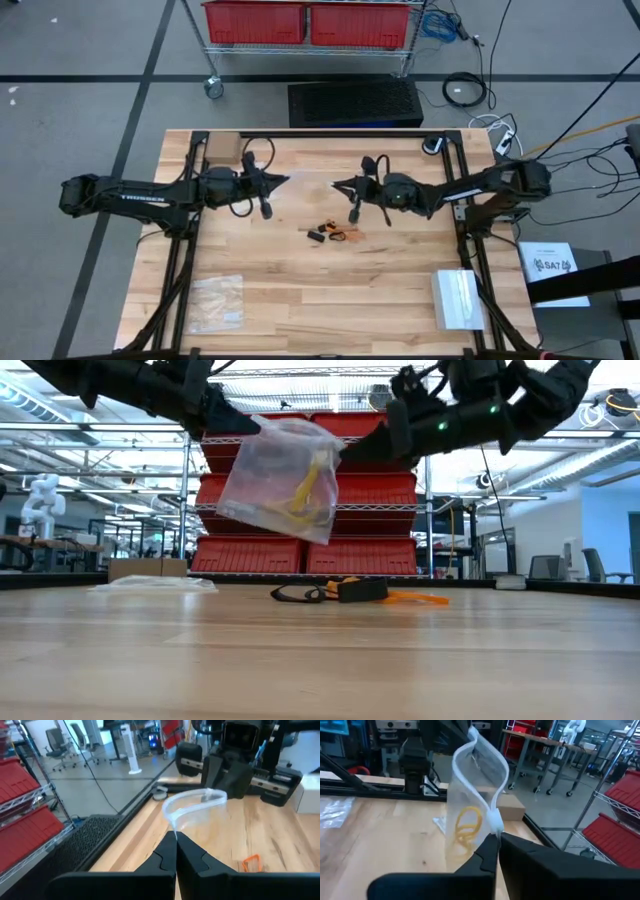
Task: Sort rubber bands
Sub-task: Close the transparent zip bag
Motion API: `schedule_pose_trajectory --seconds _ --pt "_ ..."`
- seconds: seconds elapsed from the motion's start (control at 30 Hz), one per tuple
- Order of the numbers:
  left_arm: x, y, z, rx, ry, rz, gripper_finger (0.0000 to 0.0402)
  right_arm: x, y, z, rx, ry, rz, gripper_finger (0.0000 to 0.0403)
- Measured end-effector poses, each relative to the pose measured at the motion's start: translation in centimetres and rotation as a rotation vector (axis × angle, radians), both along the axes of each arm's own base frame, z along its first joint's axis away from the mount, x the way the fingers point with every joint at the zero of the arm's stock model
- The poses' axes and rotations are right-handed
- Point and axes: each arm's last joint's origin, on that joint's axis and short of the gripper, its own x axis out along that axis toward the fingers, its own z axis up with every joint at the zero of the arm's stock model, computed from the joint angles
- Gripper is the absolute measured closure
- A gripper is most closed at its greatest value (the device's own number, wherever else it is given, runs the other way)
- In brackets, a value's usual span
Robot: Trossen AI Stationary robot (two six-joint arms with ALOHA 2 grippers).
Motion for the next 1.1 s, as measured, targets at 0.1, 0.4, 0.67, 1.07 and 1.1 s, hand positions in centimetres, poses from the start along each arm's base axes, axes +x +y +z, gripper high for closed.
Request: schedule_pose_trajectory --seconds 0.1,0.4,0.67,1.07,1.1 --pt "0.5 -0.1 0.1 0.000 -0.034 -0.042 0.0401 -1.0 0.1 1.5 -0.001 -0.008 0.001 0.0402" --pt "3.7 0.2 -2.3 -0.031 -0.050 -0.102 0.0401 -1.9 0.2 3.1 0.027 0.109 -0.006 0.0403" --pt "3.8 0.2 -2.3 -0.051 -0.066 -0.075 0.0401 -1.7 0.3 7.1 0.028 0.247 -0.043 0.0403" --pt "3.8 0.4 -2.6 -0.045 -0.069 -0.009 0.0401 -2.4 0.2 11.7 0.052 0.460 -0.051 0.0403" --pt "3.9 0.5 -2.5 -0.045 -0.082 -0.006 0.0401 -2.5 0.1 11.7 0.056 0.460 -0.047 0.0403"
